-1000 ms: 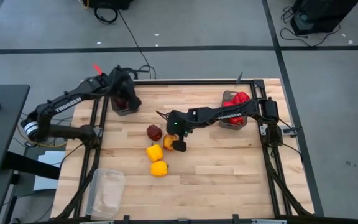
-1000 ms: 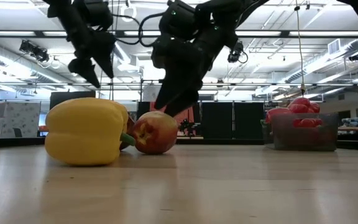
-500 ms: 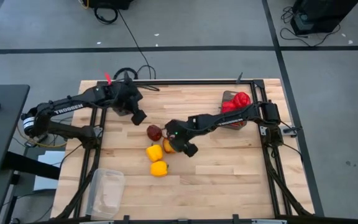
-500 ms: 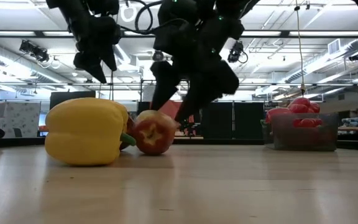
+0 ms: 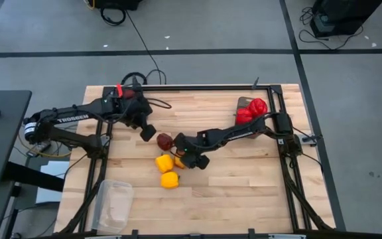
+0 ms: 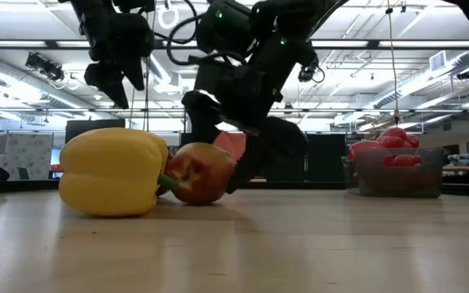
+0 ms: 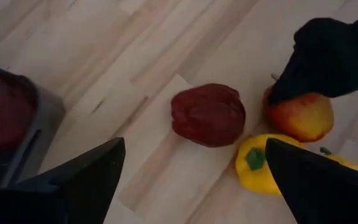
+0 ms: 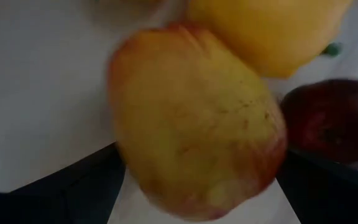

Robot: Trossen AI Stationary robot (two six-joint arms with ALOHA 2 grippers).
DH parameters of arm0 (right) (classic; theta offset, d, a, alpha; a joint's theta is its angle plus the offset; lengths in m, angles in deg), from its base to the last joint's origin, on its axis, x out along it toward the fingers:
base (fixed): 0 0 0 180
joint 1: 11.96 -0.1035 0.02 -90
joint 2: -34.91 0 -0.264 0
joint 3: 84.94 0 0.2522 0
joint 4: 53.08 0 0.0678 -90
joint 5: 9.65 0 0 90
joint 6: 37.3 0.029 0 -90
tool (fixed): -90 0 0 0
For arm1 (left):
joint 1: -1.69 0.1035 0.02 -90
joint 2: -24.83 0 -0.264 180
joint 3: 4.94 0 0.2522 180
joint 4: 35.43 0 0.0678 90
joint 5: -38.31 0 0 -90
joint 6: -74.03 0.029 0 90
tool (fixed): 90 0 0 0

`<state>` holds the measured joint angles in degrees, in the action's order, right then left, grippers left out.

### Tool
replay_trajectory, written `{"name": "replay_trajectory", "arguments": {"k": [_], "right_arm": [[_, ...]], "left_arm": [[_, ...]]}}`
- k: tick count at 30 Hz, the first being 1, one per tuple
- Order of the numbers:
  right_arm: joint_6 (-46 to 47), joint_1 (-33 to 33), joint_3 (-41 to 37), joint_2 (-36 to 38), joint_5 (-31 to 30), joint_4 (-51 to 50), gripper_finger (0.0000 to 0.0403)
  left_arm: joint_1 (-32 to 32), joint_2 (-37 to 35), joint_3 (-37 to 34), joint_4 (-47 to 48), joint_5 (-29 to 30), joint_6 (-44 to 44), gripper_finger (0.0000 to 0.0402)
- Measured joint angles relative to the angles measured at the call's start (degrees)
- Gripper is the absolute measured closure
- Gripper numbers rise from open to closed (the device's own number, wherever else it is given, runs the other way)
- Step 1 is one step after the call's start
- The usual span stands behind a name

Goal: Sort produce into baskets
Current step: Put the red apple into the left black bin

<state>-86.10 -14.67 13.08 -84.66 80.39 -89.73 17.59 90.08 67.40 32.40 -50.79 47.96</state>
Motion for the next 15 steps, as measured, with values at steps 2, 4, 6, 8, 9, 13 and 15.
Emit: {"name": "replay_trajectory", "arguments": {"k": [2, 4, 6, 8, 9, 13, 15], "right_arm": [[2.50, -0.16, 0.49, 0.19, 0.23, 1.00, 0.0003], [2.28, -0.26, 1.33, 0.30, 1.14, -1.14, 0.0003], [1.51, -0.20, 1.35, 0.30, 2.91, -1.97, 0.0003], [1.29, -0.24, 1.35, 0.30, 4.61, -1.64, 0.0003], [1.30, -0.27, 1.35, 0.30, 5.24, -0.96, 0.0003], [5.30, -0.23, 1.35, 0.30, 7.61, 2.33, 0.0003], [10.22, 0.09, 1.36, 0.30, 10.01, 3.98, 0.0003]], "left_arm": [[-0.46, 0.00, 0.00, -0.23, 1.21, -0.26, 0.0007], [-0.69, 0.00, 0.00, -0.36, 2.13, -0.92, 0.0007], [-0.69, 0.00, 0.00, -0.64, 2.52, -1.26, 0.0007], [-0.69, 0.00, 0.00, -0.68, 2.57, -1.27, 0.0007], [-0.69, 0.00, 0.00, -0.68, 2.59, -1.29, 0.0007], [-0.69, 0.00, 0.00, -0.66, 2.73, -2.45, 0.0007], [-0.69, 0.00, 0.00, -0.65, 2.75, -3.02, 0.0007]]}}
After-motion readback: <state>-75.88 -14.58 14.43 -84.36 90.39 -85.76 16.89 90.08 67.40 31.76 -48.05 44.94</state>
